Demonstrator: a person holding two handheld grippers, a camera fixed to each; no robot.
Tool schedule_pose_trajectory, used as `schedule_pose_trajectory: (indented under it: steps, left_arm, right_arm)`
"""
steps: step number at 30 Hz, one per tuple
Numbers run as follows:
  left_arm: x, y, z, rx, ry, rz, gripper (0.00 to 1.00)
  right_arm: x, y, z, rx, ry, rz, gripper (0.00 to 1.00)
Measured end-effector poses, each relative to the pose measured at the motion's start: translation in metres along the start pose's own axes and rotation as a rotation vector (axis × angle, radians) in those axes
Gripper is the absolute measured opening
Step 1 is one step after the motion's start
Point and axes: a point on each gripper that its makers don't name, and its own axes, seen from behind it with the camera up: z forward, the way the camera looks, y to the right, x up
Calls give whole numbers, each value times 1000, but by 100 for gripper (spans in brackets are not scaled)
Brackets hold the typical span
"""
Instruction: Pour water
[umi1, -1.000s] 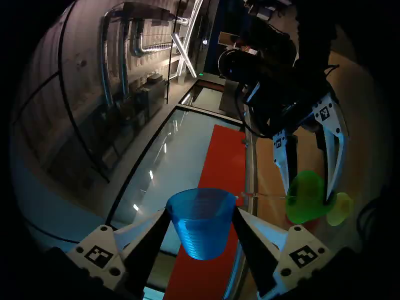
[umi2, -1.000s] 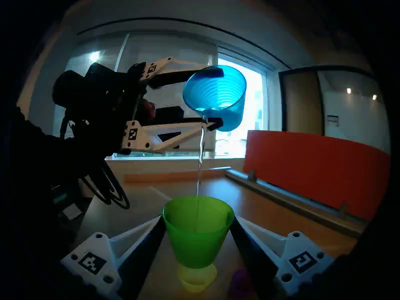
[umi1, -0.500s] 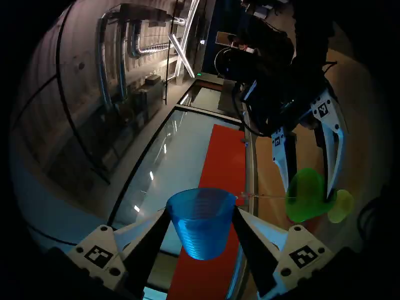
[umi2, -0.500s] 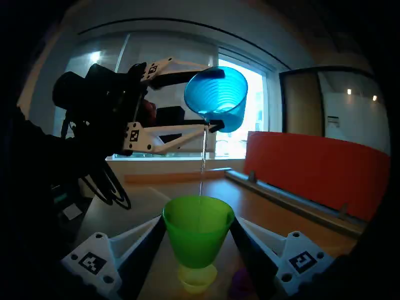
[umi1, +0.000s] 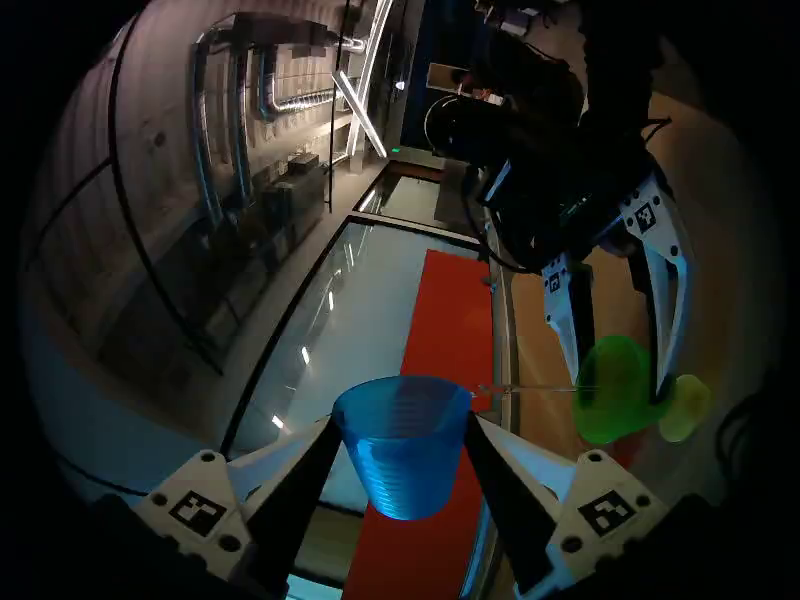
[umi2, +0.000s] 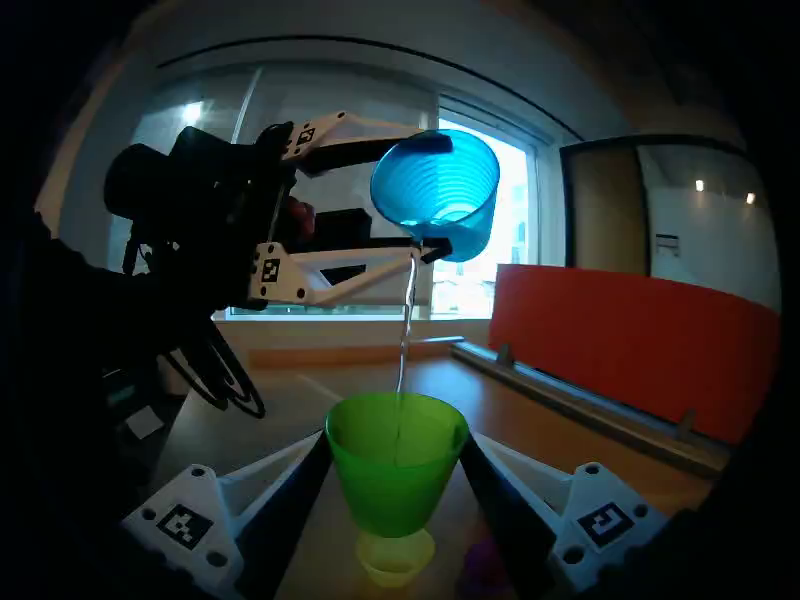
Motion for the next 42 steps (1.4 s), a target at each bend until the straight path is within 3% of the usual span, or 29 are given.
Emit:
schedule_pose_trajectory:
  steps: [42]
  left_arm:
    - [5, -8, 0, 20, 4, 113, 86]
  right_arm:
    - [2, 0, -1, -3, 0, -9, 91]
